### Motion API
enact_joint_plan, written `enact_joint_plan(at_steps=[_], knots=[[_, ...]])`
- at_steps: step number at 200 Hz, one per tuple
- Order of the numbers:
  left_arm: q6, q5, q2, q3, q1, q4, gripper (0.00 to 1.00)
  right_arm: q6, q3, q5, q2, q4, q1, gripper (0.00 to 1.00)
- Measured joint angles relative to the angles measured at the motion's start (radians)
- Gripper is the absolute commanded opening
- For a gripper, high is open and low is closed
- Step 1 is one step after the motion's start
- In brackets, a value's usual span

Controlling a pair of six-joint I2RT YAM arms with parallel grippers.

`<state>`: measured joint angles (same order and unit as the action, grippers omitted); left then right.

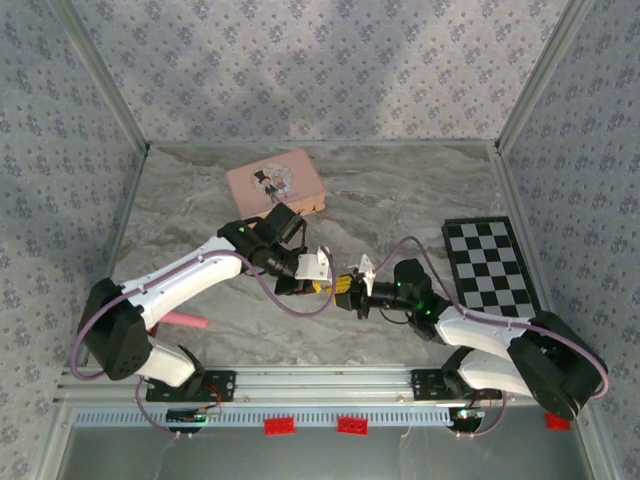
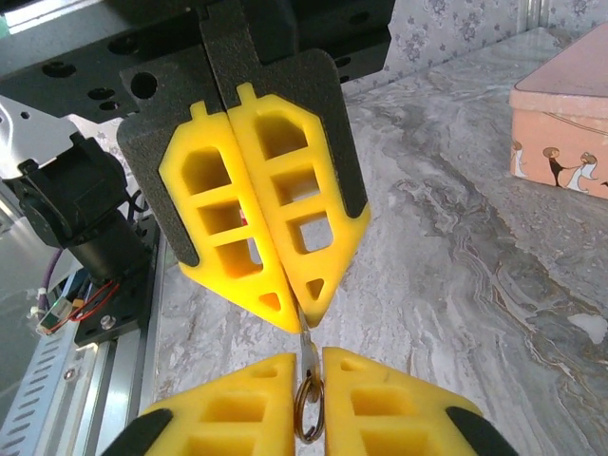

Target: Unlock the padlock with the key

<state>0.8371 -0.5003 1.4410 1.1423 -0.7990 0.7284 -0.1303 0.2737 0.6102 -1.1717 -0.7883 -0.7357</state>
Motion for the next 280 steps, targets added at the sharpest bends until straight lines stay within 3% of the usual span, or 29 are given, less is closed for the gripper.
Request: enact_joint_plan(at_steps=[40, 89, 129, 199, 241, 266, 280], knots=[[0.000, 0.000, -0.015, -0.016, 0.000, -0.013, 0.00, 0.000, 0.001, 0.001, -0.002, -0.001, -0.006, 0.13], [0.000, -0.001, -0.021, -0.016, 0.000, -0.028, 0.00, 0.000, 0.009, 0.004, -0.006, 0.000, -0.006, 0.18], [0.000, -0.004, -0.026, -0.019, 0.000, -0.037, 0.00, 0.000, 0.011, 0.003, -0.007, 0.000, -0.006, 0.09], [-0.009, -0.003, -0.027, -0.020, 0.000, -0.053, 0.00, 0.000, 0.011, 0.000, 0.000, 0.008, 0.012, 0.03], [-0.031, 0.005, -0.037, -0.047, 0.000, -0.110, 0.19, -0.004, 0.011, -0.012, 0.016, 0.027, 0.021, 0.00], [-0.070, 0.034, -0.081, -0.115, 0.007, -0.217, 0.33, -0.013, 0.011, -0.032, 0.026, 0.051, 0.021, 0.00], [-0.108, 0.046, -0.129, -0.166, 0.023, -0.291, 0.35, -0.020, 0.011, -0.049, 0.031, 0.058, 0.023, 0.00]])
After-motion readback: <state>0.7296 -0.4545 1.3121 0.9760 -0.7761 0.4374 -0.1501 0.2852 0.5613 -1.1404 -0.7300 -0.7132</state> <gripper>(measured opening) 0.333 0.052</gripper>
